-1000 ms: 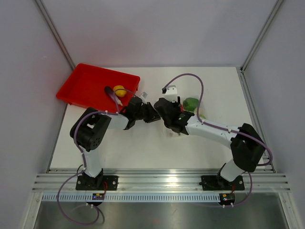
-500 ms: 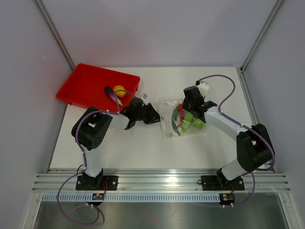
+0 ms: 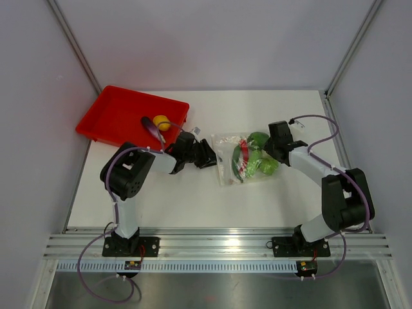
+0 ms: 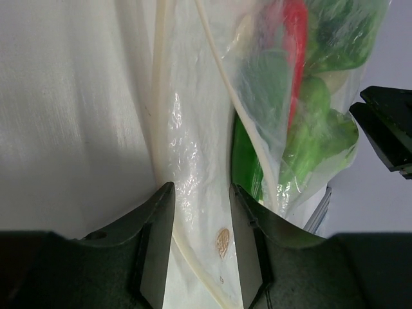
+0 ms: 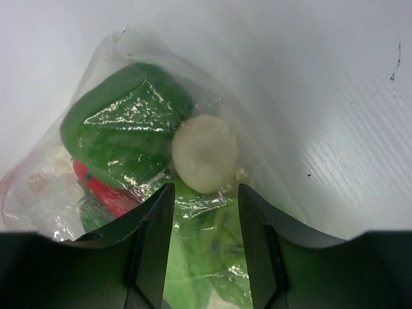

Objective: Open the zip-top bag and remove the fake food
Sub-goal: Adjust the zipper food storage bag at the center of the board.

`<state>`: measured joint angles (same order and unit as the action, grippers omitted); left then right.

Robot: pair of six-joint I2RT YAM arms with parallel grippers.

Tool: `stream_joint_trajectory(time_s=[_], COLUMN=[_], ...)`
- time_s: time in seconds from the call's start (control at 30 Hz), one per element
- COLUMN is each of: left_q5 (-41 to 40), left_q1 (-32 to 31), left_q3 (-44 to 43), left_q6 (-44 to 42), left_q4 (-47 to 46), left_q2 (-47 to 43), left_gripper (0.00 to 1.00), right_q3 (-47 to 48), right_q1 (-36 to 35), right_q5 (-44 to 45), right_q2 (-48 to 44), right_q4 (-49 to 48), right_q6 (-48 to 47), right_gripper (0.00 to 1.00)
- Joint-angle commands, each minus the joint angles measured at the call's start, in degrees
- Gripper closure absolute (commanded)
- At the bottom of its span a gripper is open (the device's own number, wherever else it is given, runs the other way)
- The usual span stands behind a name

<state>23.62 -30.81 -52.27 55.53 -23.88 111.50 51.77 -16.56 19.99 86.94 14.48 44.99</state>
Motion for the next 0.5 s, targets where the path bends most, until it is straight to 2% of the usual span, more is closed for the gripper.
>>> stream_joint_trajectory(time_s=[0.0, 0.13, 0.3, 0.47], left_q5=[1.3, 2.7, 4.8, 6.1], left_q1=[-0.3, -0.5, -1.3, -2.0], left_q3=[-1.7, -2.2, -3.4, -4.2], left_q6=[-0.2, 0.0, -0.2, -0.5], left_q4=[-3.5, -5.0, -6.7, -9.3], left_q2=[0.6, 1.4, 2.8, 3.6], left_gripper=[0.57, 0.57, 0.57, 0.56], right_q3=[0.5, -1.3, 0.0, 0.4], right_q1=[0.8, 2.5, 2.6, 2.7], right_q5=[0.4, -0.6, -7.1, -9.2], right_q2=[0.3, 1.5, 5.6, 7.2], right_q4=[-1.2, -3.8, -4.8, -5.7], right_q6=[2.9, 4.1, 3.5, 3.0], right_gripper=[0.48, 0.48, 0.48, 0.5])
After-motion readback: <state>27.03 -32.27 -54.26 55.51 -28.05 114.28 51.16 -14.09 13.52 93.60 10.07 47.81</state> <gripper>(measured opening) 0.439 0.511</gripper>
